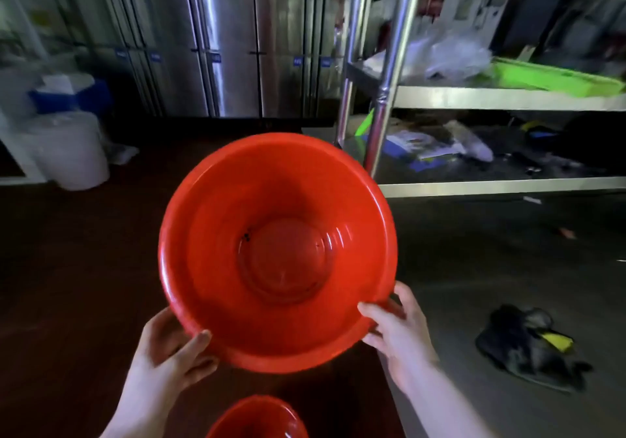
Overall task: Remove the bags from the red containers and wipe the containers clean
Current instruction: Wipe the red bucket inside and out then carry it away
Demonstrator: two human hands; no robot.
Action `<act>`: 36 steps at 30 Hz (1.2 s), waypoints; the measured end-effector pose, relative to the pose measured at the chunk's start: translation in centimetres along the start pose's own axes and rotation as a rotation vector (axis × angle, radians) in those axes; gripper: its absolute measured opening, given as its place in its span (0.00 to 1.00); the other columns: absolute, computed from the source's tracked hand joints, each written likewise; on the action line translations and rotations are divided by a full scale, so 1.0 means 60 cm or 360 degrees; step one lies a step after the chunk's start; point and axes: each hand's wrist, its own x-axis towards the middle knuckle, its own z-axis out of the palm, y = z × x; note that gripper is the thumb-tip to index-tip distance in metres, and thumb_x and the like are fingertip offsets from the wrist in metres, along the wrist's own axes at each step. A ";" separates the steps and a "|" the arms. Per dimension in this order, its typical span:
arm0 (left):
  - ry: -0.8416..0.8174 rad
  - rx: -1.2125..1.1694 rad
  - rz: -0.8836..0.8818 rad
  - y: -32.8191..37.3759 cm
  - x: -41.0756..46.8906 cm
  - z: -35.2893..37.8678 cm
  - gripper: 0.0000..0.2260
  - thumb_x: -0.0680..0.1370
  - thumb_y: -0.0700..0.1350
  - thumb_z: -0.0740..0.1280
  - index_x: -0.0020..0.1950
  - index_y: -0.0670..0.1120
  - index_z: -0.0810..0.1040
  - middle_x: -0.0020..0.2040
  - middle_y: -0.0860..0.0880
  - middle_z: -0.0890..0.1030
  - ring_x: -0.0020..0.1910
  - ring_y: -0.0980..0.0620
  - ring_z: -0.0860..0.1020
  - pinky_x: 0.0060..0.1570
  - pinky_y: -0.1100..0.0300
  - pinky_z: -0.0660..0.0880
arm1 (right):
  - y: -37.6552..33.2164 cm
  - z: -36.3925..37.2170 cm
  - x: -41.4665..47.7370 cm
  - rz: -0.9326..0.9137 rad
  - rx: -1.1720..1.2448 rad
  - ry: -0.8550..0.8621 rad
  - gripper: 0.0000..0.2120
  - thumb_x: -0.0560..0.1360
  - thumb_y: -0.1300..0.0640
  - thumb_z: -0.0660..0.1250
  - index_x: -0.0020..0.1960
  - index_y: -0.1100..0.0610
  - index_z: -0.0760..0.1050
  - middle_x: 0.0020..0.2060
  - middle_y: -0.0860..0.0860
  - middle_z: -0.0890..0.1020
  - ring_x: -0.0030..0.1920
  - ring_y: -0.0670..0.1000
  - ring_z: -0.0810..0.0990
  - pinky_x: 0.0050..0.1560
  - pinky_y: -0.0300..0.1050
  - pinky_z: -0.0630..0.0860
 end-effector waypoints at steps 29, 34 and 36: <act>-0.0126 0.0301 0.0209 -0.089 -0.256 0.510 0.28 0.73 0.37 0.74 0.71 0.50 0.69 0.49 0.48 0.83 0.44 0.50 0.84 0.36 0.61 0.80 | -0.085 -0.570 0.009 0.0053 0.0199 0.0155 0.20 0.72 0.66 0.72 0.53 0.42 0.76 0.46 0.47 0.86 0.51 0.53 0.84 0.39 0.47 0.82; -0.0080 0.0519 0.0444 -0.072 -0.199 0.512 0.39 0.73 0.37 0.74 0.75 0.59 0.59 0.70 0.47 0.68 0.58 0.48 0.78 0.49 0.51 0.80 | -0.098 -0.571 0.053 0.0064 0.0122 0.0188 0.22 0.73 0.66 0.70 0.56 0.41 0.75 0.51 0.45 0.85 0.52 0.50 0.84 0.37 0.43 0.81; -0.0161 0.0601 0.0522 -0.064 -0.184 0.517 0.42 0.73 0.36 0.74 0.75 0.66 0.55 0.71 0.50 0.65 0.61 0.47 0.76 0.52 0.47 0.80 | -0.111 -0.570 0.077 0.0052 0.0076 0.0147 0.22 0.72 0.64 0.72 0.54 0.38 0.76 0.50 0.43 0.85 0.51 0.48 0.84 0.39 0.44 0.81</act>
